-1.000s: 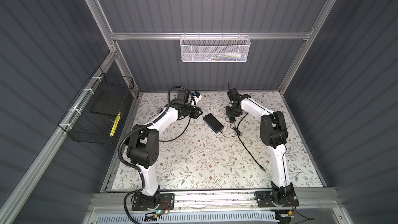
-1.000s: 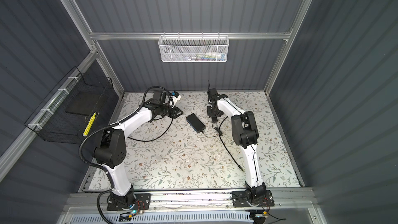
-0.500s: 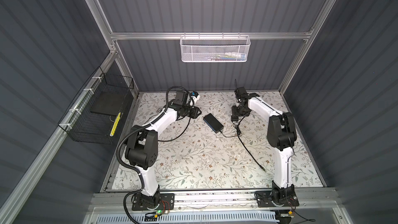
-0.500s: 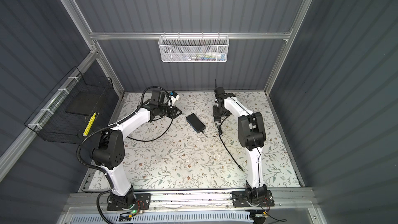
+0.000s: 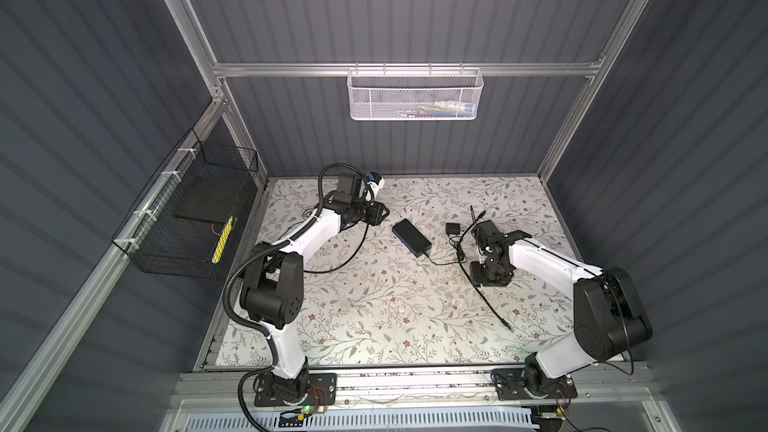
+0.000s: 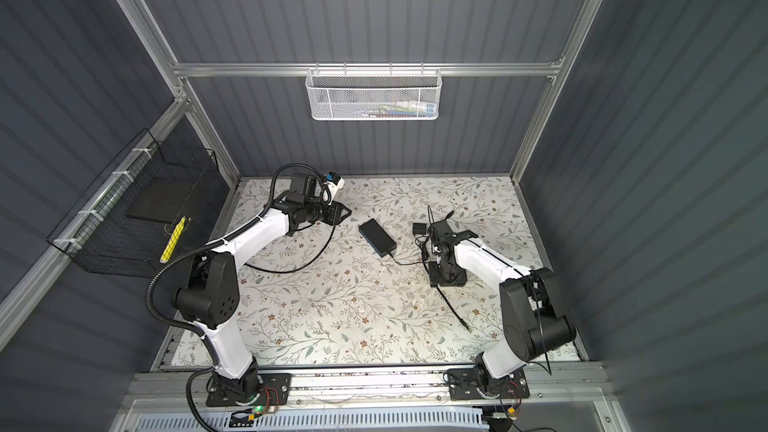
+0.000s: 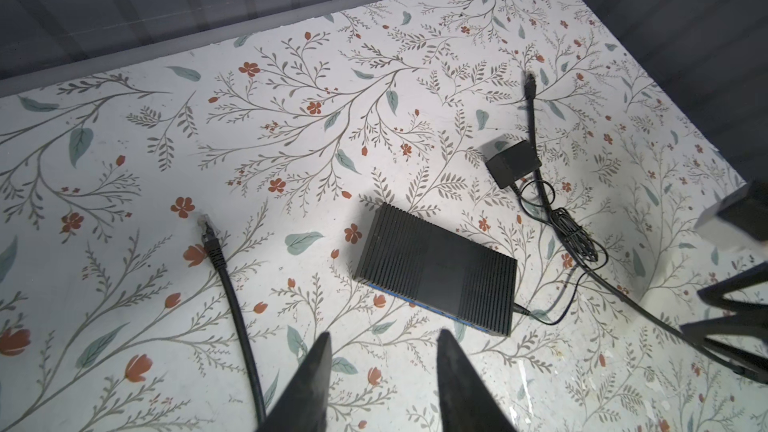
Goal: Insert the plug into the switch port
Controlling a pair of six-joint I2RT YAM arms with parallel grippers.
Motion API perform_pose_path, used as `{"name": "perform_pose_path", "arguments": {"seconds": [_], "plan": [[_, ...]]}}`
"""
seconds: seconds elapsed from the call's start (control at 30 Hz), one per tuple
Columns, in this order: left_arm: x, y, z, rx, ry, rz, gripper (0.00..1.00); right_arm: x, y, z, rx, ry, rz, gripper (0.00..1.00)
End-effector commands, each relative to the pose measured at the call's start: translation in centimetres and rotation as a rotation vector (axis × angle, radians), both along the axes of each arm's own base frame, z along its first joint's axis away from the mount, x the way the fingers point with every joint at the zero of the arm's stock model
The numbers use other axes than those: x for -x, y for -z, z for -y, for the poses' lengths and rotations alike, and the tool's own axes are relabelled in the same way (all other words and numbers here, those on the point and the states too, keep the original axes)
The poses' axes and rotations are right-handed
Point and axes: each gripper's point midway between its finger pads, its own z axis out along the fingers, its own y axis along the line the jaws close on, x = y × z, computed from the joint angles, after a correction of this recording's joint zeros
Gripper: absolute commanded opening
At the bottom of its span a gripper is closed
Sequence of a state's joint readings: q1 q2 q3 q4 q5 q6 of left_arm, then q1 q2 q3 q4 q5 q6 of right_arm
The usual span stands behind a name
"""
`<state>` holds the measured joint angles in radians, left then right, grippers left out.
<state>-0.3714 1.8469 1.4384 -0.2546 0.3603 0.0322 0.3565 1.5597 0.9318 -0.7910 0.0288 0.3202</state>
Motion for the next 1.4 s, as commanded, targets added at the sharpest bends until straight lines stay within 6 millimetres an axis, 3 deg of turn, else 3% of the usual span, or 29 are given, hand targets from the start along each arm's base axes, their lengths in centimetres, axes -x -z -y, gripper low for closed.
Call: {"name": "perform_pose_path", "arguments": {"seconds": [0.0,0.13,0.33,0.57,0.7,1.1,1.17,1.2,1.37], "plan": [[-0.1,-0.2,0.8,0.035,0.040,-0.014,0.42,0.4,0.5,-0.5,-0.002,0.017,-0.009,0.52],[0.3,-0.5,0.3,0.009,0.036,-0.003,0.42,0.1,1.9,-1.0,0.014,0.000,-0.030,0.47],[0.7,-0.5,-0.6,-0.026,0.023,0.003,0.41,0.0,3.3,-1.0,0.034,-0.009,-0.059,0.31],[0.4,-0.5,-0.2,-0.010,0.029,0.001,0.41,-0.4,2.7,-1.0,0.033,-0.010,-0.038,0.10],[0.4,-0.4,-0.2,-0.009,0.030,-0.003,0.40,-1.1,1.2,-0.7,0.037,-0.008,-0.002,0.04],[1.1,-1.3,-0.1,0.015,0.034,0.004,0.40,-5.1,-5.4,0.3,-0.033,0.027,0.162,0.00],[1.6,-1.8,0.6,0.056,0.067,0.001,0.40,-6.1,-6.8,-0.1,-0.076,0.050,0.206,0.00],[2.6,-0.9,0.9,0.081,0.091,-0.027,0.40,-6.8,-7.7,-0.4,-0.103,0.065,0.238,0.00],[6.1,-1.3,4.1,0.214,0.219,-0.063,0.41,-10.5,-12.0,-2.0,-0.233,0.124,0.405,0.00]]}}
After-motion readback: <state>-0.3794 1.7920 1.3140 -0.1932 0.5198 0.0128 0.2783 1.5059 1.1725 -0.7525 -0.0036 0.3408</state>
